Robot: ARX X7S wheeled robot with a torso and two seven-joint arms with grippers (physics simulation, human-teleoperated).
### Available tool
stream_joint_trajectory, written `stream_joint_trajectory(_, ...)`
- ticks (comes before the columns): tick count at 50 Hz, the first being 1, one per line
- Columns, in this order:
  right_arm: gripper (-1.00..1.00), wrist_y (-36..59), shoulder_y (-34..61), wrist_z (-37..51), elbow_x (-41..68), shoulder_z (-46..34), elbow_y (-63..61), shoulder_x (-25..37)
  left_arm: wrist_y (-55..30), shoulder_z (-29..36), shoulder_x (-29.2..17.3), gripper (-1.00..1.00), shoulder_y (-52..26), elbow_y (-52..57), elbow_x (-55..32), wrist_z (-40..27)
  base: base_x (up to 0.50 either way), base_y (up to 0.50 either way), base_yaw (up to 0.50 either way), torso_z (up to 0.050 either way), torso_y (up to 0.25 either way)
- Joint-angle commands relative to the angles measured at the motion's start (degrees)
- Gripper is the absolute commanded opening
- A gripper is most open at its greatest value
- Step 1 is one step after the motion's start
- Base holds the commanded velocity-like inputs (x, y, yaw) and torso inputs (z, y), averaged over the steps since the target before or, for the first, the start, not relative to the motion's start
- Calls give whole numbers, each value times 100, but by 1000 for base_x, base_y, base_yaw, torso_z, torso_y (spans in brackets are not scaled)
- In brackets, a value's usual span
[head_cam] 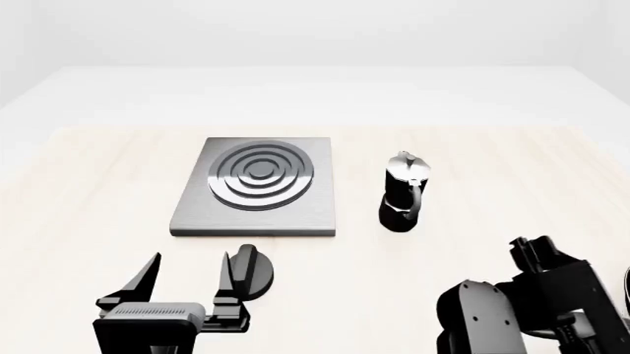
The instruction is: Put the frying pan on the stove.
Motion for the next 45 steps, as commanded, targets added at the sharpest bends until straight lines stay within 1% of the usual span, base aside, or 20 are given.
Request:
stream_joint_trajectory(1, 100, -171, 108, -71, 83, -17, 496, 22, 7, 22, -24, 100, -2, 3, -21, -19, 0, 0, 0, 0, 0)
stream_joint_trajectory(5, 100, -277, 141, -103, 93, -26, 707, 25, 9, 11, -36, 100, -12, -4, -47, -25, 0, 0, 0, 0, 0)
stream_joint_trajectory(22, 100, -369, 100, -125, 356, 82, 913, 56, 19, 47, -62, 100, -25, -13, -57, -64, 0, 0, 0, 0, 0)
stream_joint_trajectory(38, 100, -107, 251, -400, 1023, 201, 1096, 15, 34, 76, -87, 100, -30, -21, -62, -102, 0, 0, 0, 0, 0)
stream_joint_trajectory(45, 100, 52, 221, -259, 1065, 201, 963, 77, 41, 86, -99, 100, -37, -34, -69, -115, 0, 0, 0, 0, 0)
